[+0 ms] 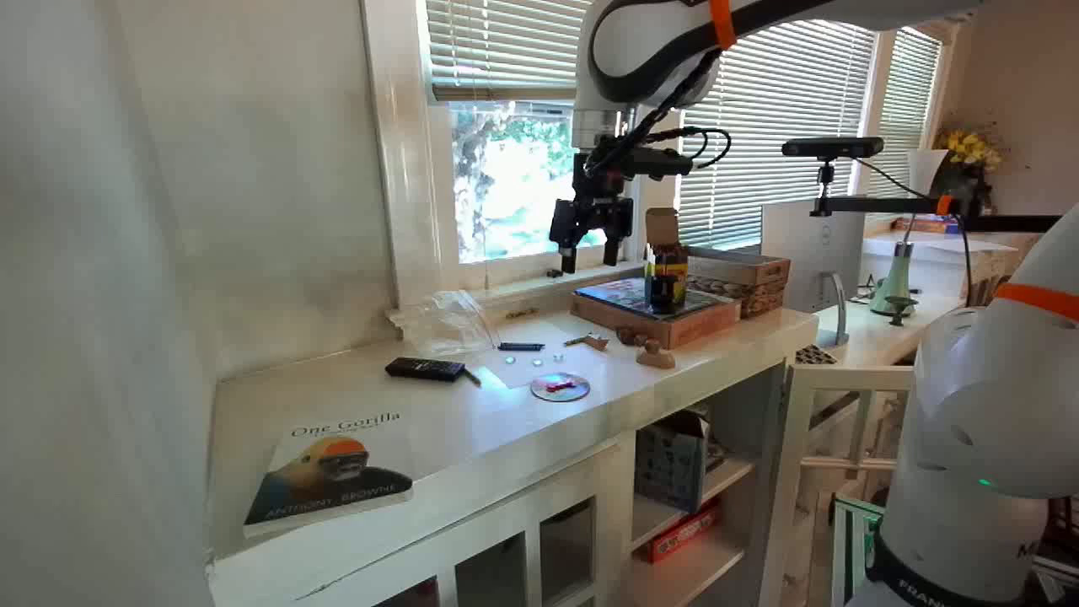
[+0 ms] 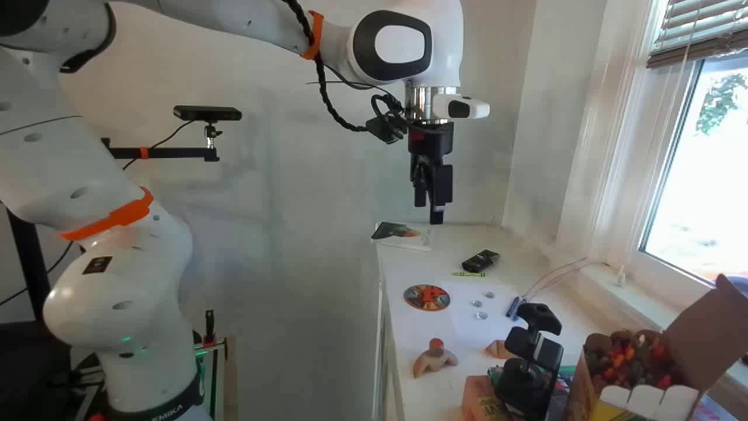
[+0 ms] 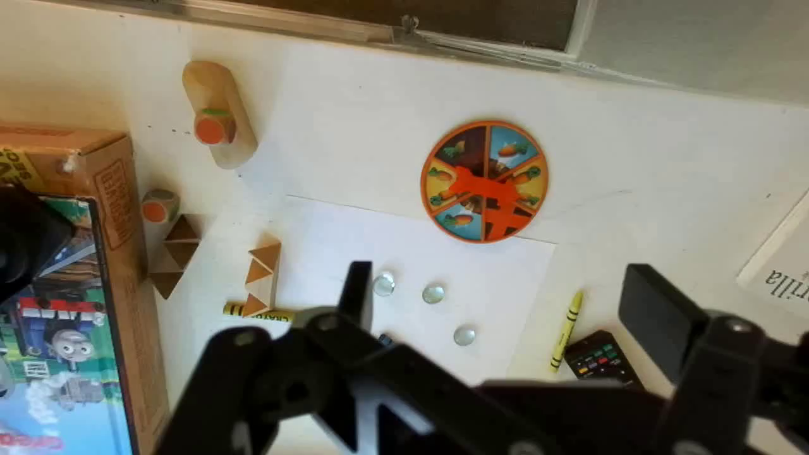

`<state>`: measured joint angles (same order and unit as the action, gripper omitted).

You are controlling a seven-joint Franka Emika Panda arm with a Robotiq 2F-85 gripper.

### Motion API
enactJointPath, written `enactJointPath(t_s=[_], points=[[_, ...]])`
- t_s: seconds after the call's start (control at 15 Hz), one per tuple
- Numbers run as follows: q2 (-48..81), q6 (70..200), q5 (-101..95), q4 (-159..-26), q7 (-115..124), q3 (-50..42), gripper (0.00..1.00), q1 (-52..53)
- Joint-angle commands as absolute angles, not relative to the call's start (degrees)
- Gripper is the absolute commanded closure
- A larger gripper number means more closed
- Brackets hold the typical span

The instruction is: Move one clear object to the left.

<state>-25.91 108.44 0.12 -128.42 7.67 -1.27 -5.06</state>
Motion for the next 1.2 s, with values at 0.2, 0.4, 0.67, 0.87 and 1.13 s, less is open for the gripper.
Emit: enactJointPath(t_s=[0.2,0.4,0.67,0.87,1.13], points=[[-25.87,108.33,0.04,-128.31,7.73,-1.45,0.00,-4.85],[-25.87,108.33,0.04,-128.31,7.73,-1.45,0.00,-4.85],[-21.65,111.10,1.82,-125.99,7.41,-3.76,0.00,-5.66],[-19.00,116.42,1.15,-126.11,8.63,-4.92,0.00,-6.90],[-14.07,124.41,0.91,-126.76,11.61,-4.94,0.00,-7.65]])
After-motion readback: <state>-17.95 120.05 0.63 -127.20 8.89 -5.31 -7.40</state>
